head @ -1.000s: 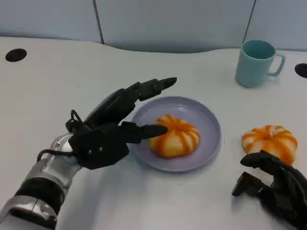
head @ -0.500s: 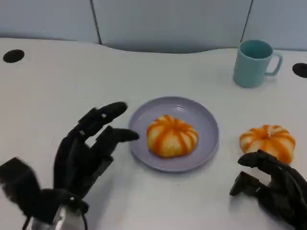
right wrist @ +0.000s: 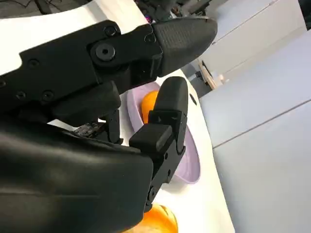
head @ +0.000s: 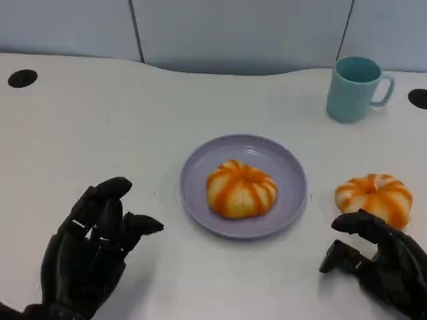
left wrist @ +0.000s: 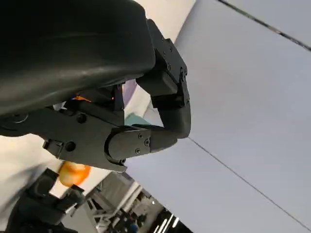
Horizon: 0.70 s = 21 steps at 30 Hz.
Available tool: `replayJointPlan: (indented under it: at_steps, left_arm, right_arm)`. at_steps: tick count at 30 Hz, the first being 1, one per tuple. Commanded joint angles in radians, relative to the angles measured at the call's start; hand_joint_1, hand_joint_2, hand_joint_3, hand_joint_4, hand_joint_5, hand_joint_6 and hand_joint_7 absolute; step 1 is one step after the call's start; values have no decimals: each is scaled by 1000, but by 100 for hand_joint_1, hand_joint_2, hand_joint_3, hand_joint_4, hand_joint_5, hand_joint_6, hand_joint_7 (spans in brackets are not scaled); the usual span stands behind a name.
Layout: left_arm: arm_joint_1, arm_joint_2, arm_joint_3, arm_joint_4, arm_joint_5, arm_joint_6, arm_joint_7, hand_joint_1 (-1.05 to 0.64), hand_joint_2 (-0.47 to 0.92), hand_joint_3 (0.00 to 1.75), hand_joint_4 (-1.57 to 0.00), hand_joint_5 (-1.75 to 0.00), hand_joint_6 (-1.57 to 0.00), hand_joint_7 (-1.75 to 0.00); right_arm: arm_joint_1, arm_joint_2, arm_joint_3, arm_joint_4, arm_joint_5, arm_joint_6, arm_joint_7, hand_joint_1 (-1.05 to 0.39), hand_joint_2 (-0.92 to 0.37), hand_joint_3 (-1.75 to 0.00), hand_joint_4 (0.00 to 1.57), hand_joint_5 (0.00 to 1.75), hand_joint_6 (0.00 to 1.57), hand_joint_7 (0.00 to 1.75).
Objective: Grasp the bread from the table and place it into the plate.
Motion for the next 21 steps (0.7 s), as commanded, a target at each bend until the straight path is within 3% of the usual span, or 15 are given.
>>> replayJointPlan:
  at_steps: [1, 5, 15, 21]
  left_arm:
    - [2, -22, 35, 69, 45, -51, -24, -30, 83, 59, -66, -159, -61, -129]
    - [-9, -34, 52, 98, 60, -61, -44, -31, 90, 49, -65, -162, -61, -136]
    - [-28, -35, 68, 137, 104, -66, -64, -31, 92, 45, -65, -162, -61, -138]
    - [-78, -10, 70, 283, 233, -154, -70, -27, 86, 61, -66, -172, -61, -145]
  right_arm:
    - [31, -16, 4, -6, -14, 14, -18, -45, -92, -16, 63, 139, 69, 90]
    - [34, -16, 4, -13, -15, 19, -23, -44, -92, -16, 63, 140, 69, 92]
    - [34, -22, 4, -12, -16, 13, -18, -44, -92, -16, 64, 139, 68, 93]
    - [12, -38, -8, 24, -12, 7, 2, -45, -92, -18, 62, 139, 68, 90]
